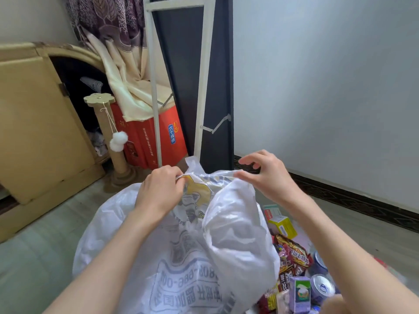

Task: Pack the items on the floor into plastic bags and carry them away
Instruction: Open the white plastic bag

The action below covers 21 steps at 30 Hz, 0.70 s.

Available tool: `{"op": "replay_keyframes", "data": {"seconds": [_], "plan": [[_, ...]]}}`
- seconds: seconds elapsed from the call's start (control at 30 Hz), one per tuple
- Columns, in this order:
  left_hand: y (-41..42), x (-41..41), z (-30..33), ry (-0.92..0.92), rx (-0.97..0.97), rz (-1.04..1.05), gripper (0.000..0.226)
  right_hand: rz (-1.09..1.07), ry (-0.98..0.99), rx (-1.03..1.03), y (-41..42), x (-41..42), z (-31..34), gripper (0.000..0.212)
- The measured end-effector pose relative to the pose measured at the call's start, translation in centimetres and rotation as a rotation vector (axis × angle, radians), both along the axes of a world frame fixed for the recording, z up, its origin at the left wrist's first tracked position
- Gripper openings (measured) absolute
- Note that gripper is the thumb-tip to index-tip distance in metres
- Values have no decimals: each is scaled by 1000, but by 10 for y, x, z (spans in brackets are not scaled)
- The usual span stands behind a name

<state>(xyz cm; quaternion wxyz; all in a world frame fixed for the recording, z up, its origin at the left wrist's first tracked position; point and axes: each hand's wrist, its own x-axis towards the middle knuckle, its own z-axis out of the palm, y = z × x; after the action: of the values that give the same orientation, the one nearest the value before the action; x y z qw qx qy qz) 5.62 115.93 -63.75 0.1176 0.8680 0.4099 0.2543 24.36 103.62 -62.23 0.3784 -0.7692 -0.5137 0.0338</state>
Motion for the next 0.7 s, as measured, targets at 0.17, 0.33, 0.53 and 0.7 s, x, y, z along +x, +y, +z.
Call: {"op": "replay_keyframes", "data": {"seconds": [0.17,0.33,0.53,0.7], "plan": [[-4,4,5,-127,-29,57,17,85,-1,135,8,-62,-3,32],[-9,-1,19,-306,-165,-2,12,-76,-203,-214,13,-48,-26,92],[-7,-17,28,-249,-398,-343,21,-193,-458,6,12,-3,-30,80],[-5,-23,34,-220,-393,-412,28,-197,-524,125,15,13,-31,37]]}}
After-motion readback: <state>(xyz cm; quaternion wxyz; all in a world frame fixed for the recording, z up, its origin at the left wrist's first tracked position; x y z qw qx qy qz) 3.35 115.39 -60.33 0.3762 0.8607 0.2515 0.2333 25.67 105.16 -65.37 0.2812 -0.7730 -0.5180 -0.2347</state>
